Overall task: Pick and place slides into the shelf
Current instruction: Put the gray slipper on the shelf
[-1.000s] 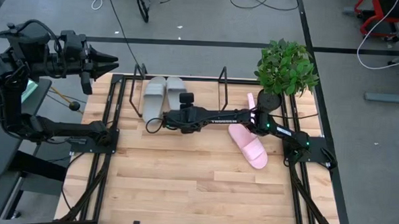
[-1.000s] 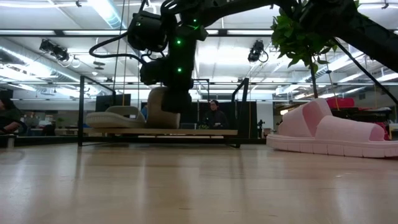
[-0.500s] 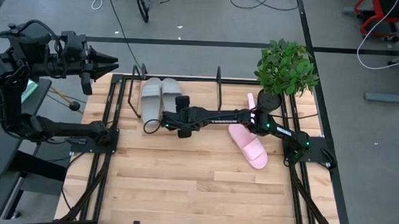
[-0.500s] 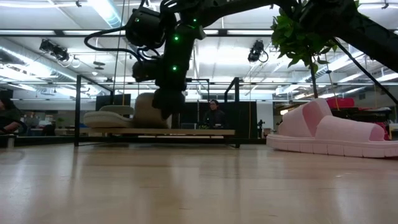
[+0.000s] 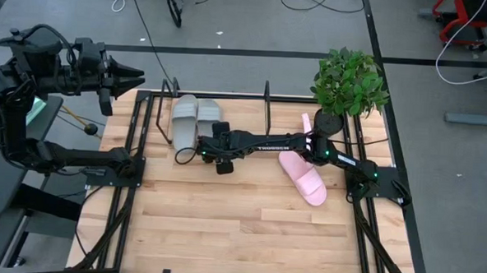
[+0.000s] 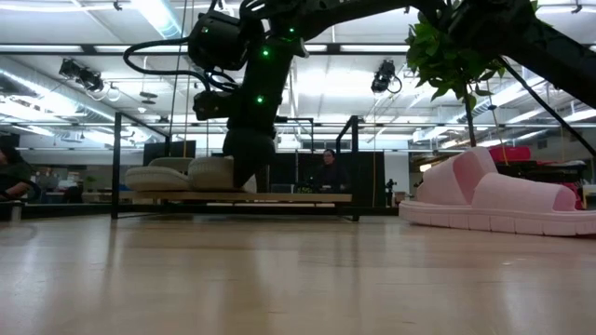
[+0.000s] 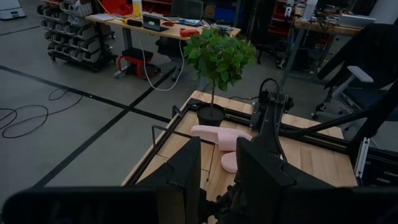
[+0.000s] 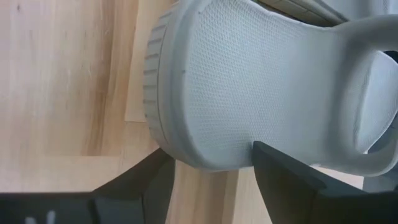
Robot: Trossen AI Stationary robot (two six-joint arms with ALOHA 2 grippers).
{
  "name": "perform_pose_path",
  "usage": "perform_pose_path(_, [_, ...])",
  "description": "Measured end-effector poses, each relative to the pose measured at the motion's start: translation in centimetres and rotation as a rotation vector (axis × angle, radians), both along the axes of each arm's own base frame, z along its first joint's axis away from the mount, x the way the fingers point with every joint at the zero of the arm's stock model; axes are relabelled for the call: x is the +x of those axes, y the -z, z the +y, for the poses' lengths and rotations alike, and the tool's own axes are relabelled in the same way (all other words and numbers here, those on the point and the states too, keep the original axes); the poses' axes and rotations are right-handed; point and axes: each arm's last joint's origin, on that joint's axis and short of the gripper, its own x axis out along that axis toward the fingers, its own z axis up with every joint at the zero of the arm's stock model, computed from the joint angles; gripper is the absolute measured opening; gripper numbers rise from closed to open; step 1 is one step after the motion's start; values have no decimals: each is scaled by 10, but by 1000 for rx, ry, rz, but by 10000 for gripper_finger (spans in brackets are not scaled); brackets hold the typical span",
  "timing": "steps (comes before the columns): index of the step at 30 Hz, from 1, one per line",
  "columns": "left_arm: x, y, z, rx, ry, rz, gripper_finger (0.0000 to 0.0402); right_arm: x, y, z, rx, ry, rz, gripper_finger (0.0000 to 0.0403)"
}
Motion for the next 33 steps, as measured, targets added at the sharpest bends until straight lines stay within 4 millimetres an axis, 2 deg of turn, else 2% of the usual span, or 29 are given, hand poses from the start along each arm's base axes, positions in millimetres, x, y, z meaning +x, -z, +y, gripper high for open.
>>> perform_pose_path(10, [0, 0, 0, 0, 0, 0, 107, -1, -1, -7, -5, 8, 2, 218])
perform_pose_path(12, [0, 0, 0, 0, 0, 1, 107, -2, -7, -7, -10, 3, -3, 218])
perform_pose_path(16, [0, 0, 0, 4, 1, 3, 107, -8, -36, -7, -24, -12, -53, 218])
perform_pose_path(18, [0, 0, 0, 8, 2, 4, 107, -12, -50, -8, 0, 0, -91, 219])
perform_pose_path(20, [0, 0, 0, 8, 2, 4, 107, -13, -55, -10, 56, 7, -120, 220])
perform_pose_path(27, [0, 1, 0, 0, 3, 14, 107, -13, -53, -17, 104, 17, -125, 222])
perform_pose_path(33, [-1, 3, -1, -14, 3, 30, 107, -13, -54, -14, 188, 33, -155, 222])
